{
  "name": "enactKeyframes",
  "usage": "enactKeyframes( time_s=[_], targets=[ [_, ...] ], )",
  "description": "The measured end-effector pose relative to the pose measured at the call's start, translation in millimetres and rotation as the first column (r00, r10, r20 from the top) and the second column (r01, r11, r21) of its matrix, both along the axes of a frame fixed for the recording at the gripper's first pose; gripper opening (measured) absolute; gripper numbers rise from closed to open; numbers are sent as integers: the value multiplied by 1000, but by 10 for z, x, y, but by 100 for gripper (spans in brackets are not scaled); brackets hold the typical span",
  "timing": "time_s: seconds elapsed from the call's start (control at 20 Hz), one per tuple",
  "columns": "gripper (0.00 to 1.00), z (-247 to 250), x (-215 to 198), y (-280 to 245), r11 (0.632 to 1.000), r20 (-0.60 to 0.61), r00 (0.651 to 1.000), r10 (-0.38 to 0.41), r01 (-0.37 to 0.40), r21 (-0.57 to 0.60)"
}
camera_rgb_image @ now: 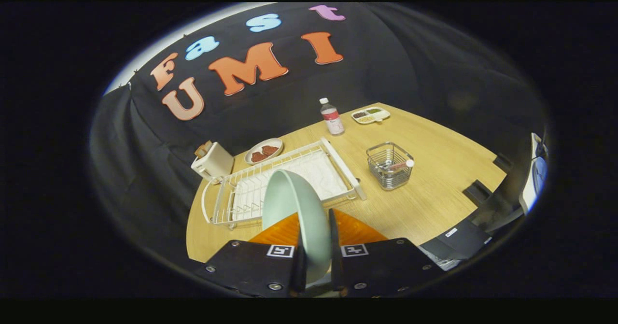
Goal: Take the plate from the dish rack, then take the spoon from the basket and place it into the plate.
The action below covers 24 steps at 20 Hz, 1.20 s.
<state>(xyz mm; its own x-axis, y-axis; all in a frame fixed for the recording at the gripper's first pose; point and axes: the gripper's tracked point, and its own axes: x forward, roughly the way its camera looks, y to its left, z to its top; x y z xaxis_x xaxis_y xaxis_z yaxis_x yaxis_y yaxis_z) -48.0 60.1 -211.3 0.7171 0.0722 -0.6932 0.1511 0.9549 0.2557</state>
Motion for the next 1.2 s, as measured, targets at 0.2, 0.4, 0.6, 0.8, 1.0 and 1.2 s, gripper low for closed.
enactKeyframes(
  time_s=[0.2, 0.4, 0.6, 0.8, 1.0, 1.2],
  targets=[
    [21, -251, -228, 55, 997, -54, 998, -11, 15, 71],
    [21, -542, -333, 57, 997, -101, 995, -9, 17, 80],
    [21, -763, -301, 99, 982, -128, 991, -38, 61, 181],
    [21, -1036, -281, 171, 969, -166, 985, -43, 82, 235],
    [21, -1194, -314, 203, 961, -203, 978, -40, 94, 259],
    [35, -1290, -320, 92, 972, -229, 972, -59, 108, 207]
  ],
)
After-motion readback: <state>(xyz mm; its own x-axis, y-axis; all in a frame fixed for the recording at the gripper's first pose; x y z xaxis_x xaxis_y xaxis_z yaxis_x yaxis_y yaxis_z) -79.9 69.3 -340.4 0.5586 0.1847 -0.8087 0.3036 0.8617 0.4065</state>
